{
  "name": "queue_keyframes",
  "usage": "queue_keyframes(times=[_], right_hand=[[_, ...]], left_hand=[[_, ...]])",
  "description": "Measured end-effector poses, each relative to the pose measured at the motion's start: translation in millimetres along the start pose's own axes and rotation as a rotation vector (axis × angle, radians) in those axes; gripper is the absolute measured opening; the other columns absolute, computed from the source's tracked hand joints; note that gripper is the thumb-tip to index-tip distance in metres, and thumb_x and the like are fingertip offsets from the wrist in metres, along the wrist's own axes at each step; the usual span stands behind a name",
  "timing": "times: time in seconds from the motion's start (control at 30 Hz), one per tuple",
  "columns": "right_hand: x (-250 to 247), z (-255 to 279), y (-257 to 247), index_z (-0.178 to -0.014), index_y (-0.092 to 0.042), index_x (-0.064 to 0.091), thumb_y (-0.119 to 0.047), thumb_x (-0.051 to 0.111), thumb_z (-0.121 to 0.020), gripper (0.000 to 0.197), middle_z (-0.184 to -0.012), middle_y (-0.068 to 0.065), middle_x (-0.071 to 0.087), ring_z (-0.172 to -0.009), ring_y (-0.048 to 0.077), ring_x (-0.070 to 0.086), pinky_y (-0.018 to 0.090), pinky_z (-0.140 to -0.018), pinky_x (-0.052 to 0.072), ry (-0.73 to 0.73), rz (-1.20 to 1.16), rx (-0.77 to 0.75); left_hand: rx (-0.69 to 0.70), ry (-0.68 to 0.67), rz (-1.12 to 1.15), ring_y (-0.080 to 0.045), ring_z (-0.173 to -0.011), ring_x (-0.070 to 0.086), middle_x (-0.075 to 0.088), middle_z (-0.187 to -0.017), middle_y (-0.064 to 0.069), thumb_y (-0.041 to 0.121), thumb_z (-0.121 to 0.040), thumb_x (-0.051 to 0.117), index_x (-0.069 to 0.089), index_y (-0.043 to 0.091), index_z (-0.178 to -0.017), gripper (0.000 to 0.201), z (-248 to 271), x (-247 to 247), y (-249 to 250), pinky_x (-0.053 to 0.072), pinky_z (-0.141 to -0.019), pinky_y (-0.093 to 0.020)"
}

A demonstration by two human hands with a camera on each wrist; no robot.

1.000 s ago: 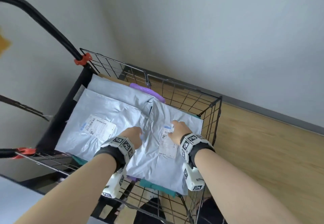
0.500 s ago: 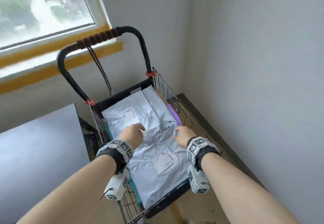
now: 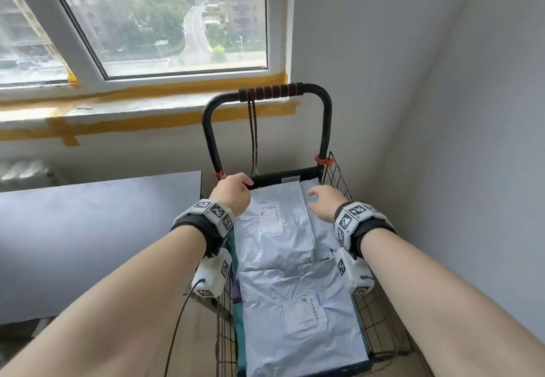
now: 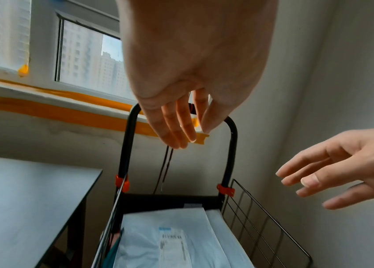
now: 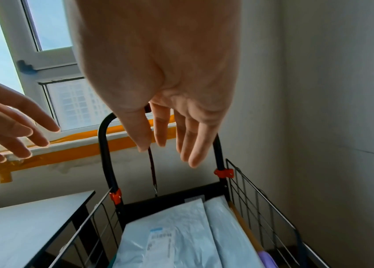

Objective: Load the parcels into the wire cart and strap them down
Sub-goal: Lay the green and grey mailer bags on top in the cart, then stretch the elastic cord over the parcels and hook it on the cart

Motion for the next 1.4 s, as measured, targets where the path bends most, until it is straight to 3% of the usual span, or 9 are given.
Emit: queue_keyframes(times=[0.13,0.33,0.6,0.77,0.8,0.93,1.07,1.23,1.4], right_hand=[[-21,-49,-37,-0.128,-0.016,0.055,-0.019,0.055,-0.09,0.038,-0.133,0.008,0.055,-0.121,0.025,0.053,0.03,-0.1,0.041,0.038,-0.036,-0.058],[-44,-140,-84,-0.13,-0.013,0.053,-0.022,0.056,-0.092,0.038,-0.131,0.008,0.056,-0.117,0.024,0.055,0.03,-0.098,0.04,0.039,-0.111,-0.068],[-39,-269,-112,-0.132,-0.011,0.049,-0.026,0.059,-0.092,0.043,-0.129,0.007,0.055,-0.114,0.022,0.054,0.032,-0.095,0.044,0.045,-0.285,-0.061],[-35,-312,-126,-0.124,-0.014,0.054,-0.028,0.061,-0.091,0.036,-0.116,0.001,0.059,-0.106,0.019,0.058,0.035,-0.095,0.047,0.0,-0.43,-0.101],[-33,-315,-129,-0.118,-0.014,0.058,-0.027,0.06,-0.091,0.031,-0.111,0.001,0.061,-0.101,0.018,0.06,0.033,-0.091,0.049,-0.014,-0.427,-0.117],[-27,-310,-133,-0.096,-0.008,0.063,-0.014,0.056,-0.094,0.009,-0.084,0.003,0.064,-0.072,0.01,0.061,0.009,-0.06,0.048,-0.048,-0.536,-0.186],[-24,-287,-125,-0.098,0.0,0.066,-0.01,0.055,-0.094,0.016,-0.08,0.003,0.064,-0.069,0.011,0.061,0.016,-0.068,0.053,-0.054,-0.592,-0.203],[-29,-240,-121,-0.099,0.003,0.068,-0.011,0.057,-0.093,0.018,-0.087,0.009,0.068,-0.077,0.016,0.065,0.026,-0.078,0.055,-0.105,-0.571,-0.235],[-30,-181,-108,-0.1,0.009,0.066,-0.011,0.06,-0.091,0.022,-0.083,0.009,0.067,-0.066,0.012,0.063,0.02,-0.069,0.055,-0.26,-0.517,-0.227]], left_hand=[[0.011,0.002,0.047,-0.021,-0.094,0.063,0.069,-0.097,-0.002,0.01,-0.088,0.046,0.062,0.02,-0.112,0.03,-47,-25,0,0.05,-0.088,-0.031],[-0.007,0.009,0.145,-0.017,-0.089,0.064,0.067,-0.101,0.002,0.014,-0.091,0.05,0.06,0.021,-0.114,0.027,-128,-46,-11,0.052,-0.085,-0.032],[-0.071,0.02,0.342,-0.014,-0.097,0.061,0.066,-0.104,-0.001,0.016,-0.092,0.051,0.06,0.019,-0.115,0.025,-226,-11,-43,0.049,-0.087,-0.028],[-0.127,-0.012,0.418,-0.018,-0.088,0.063,0.067,-0.102,-0.004,0.014,-0.092,0.05,0.061,0.019,-0.113,0.024,-254,12,-57,0.053,-0.086,-0.035],[-0.141,-0.024,0.439,-0.019,-0.087,0.064,0.067,-0.101,-0.004,0.014,-0.092,0.05,0.061,0.019,-0.111,0.023,-256,16,-60,0.054,-0.086,-0.036],[-0.186,-0.029,0.547,-0.024,-0.089,0.066,0.069,-0.093,-0.007,0.011,-0.089,0.051,0.063,0.021,-0.102,0.019,-254,20,-61,0.055,-0.086,-0.041],[-0.207,-0.014,0.611,-0.031,-0.092,0.067,0.069,-0.094,-0.012,0.01,-0.091,0.049,0.063,0.013,-0.106,0.021,-242,8,-47,0.056,-0.084,-0.044],[-0.228,-0.027,0.662,-0.022,-0.088,0.065,0.067,-0.098,-0.009,0.014,-0.096,0.046,0.059,0.006,-0.117,0.026,-214,-8,-23,0.056,-0.082,-0.035],[-0.348,-0.034,0.829,-0.022,-0.091,0.067,0.068,-0.102,-0.009,0.02,-0.098,0.048,0.058,0.005,-0.12,0.029,-173,-19,4,0.055,-0.083,-0.033]])
Point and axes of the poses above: each hand's wrist, its own z-axis away from the middle knuckle, its own x-axis out of the palm, y = z × x, the point moved 4 cm from there along -z, towards the middle knuckle
